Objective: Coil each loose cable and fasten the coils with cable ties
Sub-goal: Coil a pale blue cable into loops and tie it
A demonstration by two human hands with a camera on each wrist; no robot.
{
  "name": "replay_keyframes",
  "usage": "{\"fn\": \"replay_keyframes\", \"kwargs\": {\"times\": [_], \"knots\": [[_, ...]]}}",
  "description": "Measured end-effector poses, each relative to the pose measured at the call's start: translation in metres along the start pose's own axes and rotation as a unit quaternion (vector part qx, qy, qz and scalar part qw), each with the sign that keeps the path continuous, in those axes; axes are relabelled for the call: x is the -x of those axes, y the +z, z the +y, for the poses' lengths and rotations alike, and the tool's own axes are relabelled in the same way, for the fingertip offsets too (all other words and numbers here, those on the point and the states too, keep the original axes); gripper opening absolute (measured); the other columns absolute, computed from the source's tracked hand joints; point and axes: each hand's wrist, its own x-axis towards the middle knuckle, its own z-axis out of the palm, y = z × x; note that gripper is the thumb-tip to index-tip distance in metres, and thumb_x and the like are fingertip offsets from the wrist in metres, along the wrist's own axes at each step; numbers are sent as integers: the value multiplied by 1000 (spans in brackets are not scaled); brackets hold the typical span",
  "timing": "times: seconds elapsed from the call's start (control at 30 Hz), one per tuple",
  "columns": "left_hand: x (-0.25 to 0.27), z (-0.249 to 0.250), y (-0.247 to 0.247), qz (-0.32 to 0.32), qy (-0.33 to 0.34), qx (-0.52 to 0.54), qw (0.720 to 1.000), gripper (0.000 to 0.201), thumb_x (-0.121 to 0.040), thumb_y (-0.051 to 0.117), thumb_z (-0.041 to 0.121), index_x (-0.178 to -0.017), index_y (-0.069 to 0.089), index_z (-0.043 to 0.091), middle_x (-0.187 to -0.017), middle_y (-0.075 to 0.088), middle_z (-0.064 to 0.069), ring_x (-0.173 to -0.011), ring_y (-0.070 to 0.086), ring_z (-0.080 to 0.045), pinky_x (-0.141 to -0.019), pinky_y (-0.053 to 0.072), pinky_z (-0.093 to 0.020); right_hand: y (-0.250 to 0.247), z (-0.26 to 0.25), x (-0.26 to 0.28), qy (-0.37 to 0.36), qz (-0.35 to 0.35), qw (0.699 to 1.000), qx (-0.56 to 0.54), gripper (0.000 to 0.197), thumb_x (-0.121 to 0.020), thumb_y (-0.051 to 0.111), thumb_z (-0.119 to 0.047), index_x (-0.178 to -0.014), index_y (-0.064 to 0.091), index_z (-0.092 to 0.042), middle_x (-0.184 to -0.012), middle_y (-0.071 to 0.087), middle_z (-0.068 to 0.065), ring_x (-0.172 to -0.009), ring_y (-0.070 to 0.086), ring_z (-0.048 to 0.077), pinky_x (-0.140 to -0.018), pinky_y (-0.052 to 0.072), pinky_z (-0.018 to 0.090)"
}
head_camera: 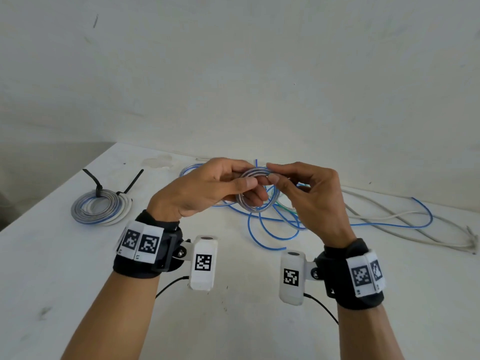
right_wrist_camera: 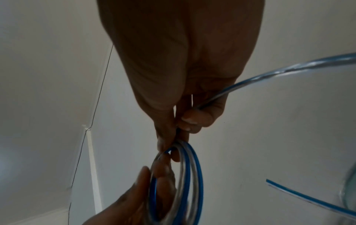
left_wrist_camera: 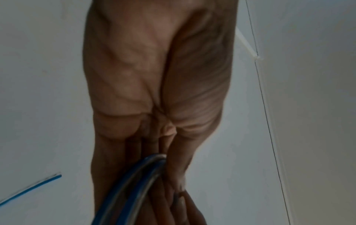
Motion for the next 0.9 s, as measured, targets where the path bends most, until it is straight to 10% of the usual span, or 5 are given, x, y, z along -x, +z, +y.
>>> {"fn": "replay_keyframes", "kwargs": {"times": [0.23,0.67,0.9], "knots": [[-4,1,2,128,-7,-22,992,23,-95,66,10,-116,72,4,-94,78,-14,-88,76,-24,-78,60,-28,4,-4,0,37,38,999,-4,13,-90,76,-18,-102,80,-21,-88,78,-11,-78,66,6,-64,57,36],[-7,0,2,175,-3,33,984,23,-86,74,4,-109,72,2,-92,78,-17,-81,77,-26,-72,62,-29,15,-10,1,67,141,977,-148,11,-95,70,-15,-98,61,-10,-85,78,10,-71,72,24,-55,55,28],[-10,-4,0,237,36,53,970,21,-88,73,2,-109,71,1,-92,78,-16,-81,77,-25,-72,61,-28,21,-10,1,117,69,973,-184,36,-90,76,-9,-122,61,-17,-93,78,14,-84,78,30,-65,60,32]]}}
